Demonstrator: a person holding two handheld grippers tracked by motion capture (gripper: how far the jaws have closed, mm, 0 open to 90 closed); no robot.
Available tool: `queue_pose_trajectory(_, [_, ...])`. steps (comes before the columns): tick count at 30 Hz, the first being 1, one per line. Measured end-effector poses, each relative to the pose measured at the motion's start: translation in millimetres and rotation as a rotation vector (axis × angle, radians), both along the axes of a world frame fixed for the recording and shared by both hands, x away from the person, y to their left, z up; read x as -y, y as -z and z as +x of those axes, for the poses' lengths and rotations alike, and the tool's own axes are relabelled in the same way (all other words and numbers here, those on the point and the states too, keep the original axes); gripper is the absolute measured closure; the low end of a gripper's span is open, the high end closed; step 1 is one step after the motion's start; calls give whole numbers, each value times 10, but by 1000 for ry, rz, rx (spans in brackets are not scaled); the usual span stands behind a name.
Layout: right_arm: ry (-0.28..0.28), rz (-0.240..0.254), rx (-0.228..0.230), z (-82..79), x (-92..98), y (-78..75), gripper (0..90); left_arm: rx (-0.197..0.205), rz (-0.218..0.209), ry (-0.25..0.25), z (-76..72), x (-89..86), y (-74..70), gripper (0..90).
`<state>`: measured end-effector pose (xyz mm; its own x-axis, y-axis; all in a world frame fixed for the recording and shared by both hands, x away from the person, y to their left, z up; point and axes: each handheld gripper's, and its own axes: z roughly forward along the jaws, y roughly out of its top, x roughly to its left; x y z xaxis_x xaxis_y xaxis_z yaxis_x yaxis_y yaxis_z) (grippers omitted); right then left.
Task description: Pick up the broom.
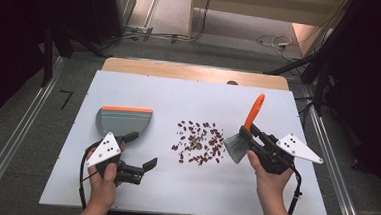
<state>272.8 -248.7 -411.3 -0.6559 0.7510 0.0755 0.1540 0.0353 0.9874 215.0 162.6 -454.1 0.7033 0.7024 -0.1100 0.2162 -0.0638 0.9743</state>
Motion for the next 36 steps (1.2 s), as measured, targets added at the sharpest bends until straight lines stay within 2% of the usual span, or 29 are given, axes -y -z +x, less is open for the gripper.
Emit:
queue_pose_trajectory(4, [-16,3,7,-13,-89,-27,684,14,10,22,28,146,-82,3])
queue_pose_trajectory(8, [-28,25,-3,-17,-165,-34,684,23,0,40,62,227,-135,9])
queue_pose_trajectory(10, [-33,19,0,-34,-211,-35,684,20,-11,45,93,277,-162,21])
queue_pose_trajectory(14, [-46,20,3,-85,-308,-47,684,7,-19,79,149,435,-194,21])
queue_pose_trajectory(19, [-72,15,16,-146,-439,-52,684,-16,-46,144,146,609,-212,26])
queue_pose_trajectory(22, [-87,20,16,-183,-513,-54,684,-27,-38,175,127,727,-213,27])
queue_pose_trajectory(27, [-105,17,21,-235,-617,-58,684,-52,-33,183,102,889,-200,71])
queue_pose_trajectory(32, [-115,18,26,-306,-718,-70,684,-88,-11,161,88,1000,-186,189])
queue_pose_trajectory(36, [-135,15,38,-358,-796,-72,684,-105,-19,170,80,1030,-198,322])
